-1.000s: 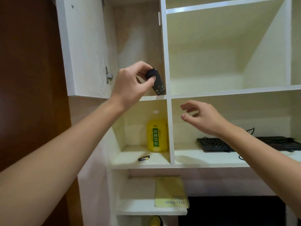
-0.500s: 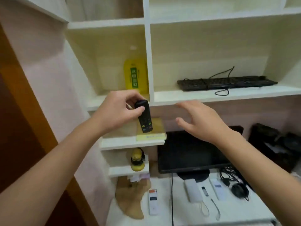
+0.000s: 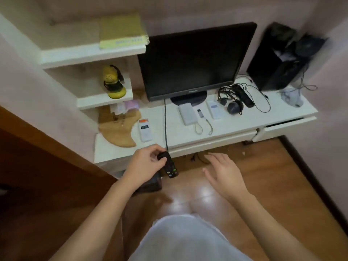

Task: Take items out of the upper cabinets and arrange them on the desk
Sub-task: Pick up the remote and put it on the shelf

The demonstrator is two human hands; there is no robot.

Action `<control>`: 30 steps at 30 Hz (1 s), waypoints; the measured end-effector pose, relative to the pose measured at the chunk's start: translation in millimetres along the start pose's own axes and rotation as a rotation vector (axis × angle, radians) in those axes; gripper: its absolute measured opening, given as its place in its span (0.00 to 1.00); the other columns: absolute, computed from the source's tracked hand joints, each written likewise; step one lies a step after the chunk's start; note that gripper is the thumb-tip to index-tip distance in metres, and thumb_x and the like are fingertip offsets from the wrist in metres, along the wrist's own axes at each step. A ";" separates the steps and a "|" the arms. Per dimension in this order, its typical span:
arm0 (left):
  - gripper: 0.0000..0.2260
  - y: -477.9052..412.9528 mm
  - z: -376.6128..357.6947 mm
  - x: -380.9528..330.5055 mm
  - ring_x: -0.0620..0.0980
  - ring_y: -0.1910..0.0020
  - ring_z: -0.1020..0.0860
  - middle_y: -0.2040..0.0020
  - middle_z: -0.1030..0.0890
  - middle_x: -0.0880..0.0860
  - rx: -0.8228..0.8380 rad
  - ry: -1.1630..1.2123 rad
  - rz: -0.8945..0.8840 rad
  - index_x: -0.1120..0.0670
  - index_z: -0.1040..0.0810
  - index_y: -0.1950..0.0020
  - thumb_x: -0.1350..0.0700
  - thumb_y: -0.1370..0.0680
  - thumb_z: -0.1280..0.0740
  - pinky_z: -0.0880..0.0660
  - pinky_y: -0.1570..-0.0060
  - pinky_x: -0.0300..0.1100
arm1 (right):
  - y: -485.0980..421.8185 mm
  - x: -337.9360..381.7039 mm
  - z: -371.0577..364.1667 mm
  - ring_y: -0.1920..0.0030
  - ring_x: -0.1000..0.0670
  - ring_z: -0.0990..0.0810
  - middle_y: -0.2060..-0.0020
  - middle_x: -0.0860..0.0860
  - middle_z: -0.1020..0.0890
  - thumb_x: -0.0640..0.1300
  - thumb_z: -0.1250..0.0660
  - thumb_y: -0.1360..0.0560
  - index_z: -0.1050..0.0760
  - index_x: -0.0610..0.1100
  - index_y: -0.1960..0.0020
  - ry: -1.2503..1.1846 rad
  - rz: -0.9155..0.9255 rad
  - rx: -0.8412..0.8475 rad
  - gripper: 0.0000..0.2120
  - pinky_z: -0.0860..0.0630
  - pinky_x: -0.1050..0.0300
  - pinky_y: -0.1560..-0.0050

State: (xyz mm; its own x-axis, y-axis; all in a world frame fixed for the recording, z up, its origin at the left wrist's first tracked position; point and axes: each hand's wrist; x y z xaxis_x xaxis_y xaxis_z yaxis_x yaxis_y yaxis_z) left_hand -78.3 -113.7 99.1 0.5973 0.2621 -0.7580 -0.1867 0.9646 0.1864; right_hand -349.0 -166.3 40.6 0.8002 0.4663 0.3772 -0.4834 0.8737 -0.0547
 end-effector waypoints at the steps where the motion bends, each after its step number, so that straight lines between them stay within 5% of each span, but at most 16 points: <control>1: 0.07 4.5 -10.8 4.2 0.40 0.59 0.20 0.57 0.16 0.43 0.021 -0.015 0.002 0.45 0.18 0.51 0.56 0.25 0.26 0.25 0.59 0.32 | 11.8 -6.5 -4.6 0.37 0.45 0.24 0.38 0.48 0.20 0.54 0.37 0.23 0.22 0.43 0.34 0.002 -0.020 0.012 0.22 0.24 0.48 0.39; 9: 0.08 17.1 -38.7 -2.5 0.33 0.57 0.22 0.57 0.20 0.35 0.032 -0.102 -0.020 0.40 0.22 0.52 0.54 0.24 0.27 0.30 0.59 0.28 | 37.7 -36.9 -7.3 0.36 0.48 0.25 0.38 0.49 0.20 0.52 0.35 0.23 0.23 0.43 0.33 -0.023 -0.076 0.029 0.22 0.24 0.49 0.37; 19: 0.06 40.1 -23.0 -2.7 0.35 0.56 0.20 0.55 0.17 0.39 -0.188 -0.036 0.104 0.46 0.18 0.50 0.56 0.24 0.27 0.22 0.52 0.36 | -34.9 -24.5 -1.1 0.35 0.45 0.25 0.37 0.48 0.20 0.53 0.34 0.22 0.26 0.43 0.31 -0.041 0.154 0.094 0.23 0.26 0.48 0.36; 24: 0.07 60.3 -2.9 5.7 0.32 0.52 0.21 0.54 0.18 0.40 -0.301 0.024 0.180 0.48 0.17 0.47 0.57 0.24 0.27 0.27 0.55 0.24 | -84.0 9.9 -2.4 0.34 0.44 0.26 0.36 0.47 0.21 0.51 0.33 0.22 0.26 0.43 0.31 -0.060 0.263 0.098 0.22 0.28 0.48 0.34; 30: 0.07 47.5 20.8 23.0 0.32 0.52 0.22 0.54 0.18 0.40 -0.387 0.040 0.205 0.46 0.19 0.47 0.55 0.23 0.27 0.28 0.57 0.23 | -127.0 47.9 -9.8 0.31 0.47 0.28 0.32 0.49 0.23 0.54 0.36 0.20 0.28 0.46 0.28 -0.058 0.301 0.114 0.23 0.28 0.49 0.32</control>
State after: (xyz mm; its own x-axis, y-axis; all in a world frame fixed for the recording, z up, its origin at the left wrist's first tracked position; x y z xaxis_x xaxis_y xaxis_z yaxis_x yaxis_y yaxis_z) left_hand -57.1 -61.2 103.5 0.4881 0.4382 -0.7548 -0.5811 0.8084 0.0936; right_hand -245.8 -253.6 56.6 0.5954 0.6895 0.4125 -0.7344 0.6753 -0.0688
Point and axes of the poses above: each hand's wrist, its own y-axis away from the middle knuckle, its own z-axis out of the back of the hand, x = y × z
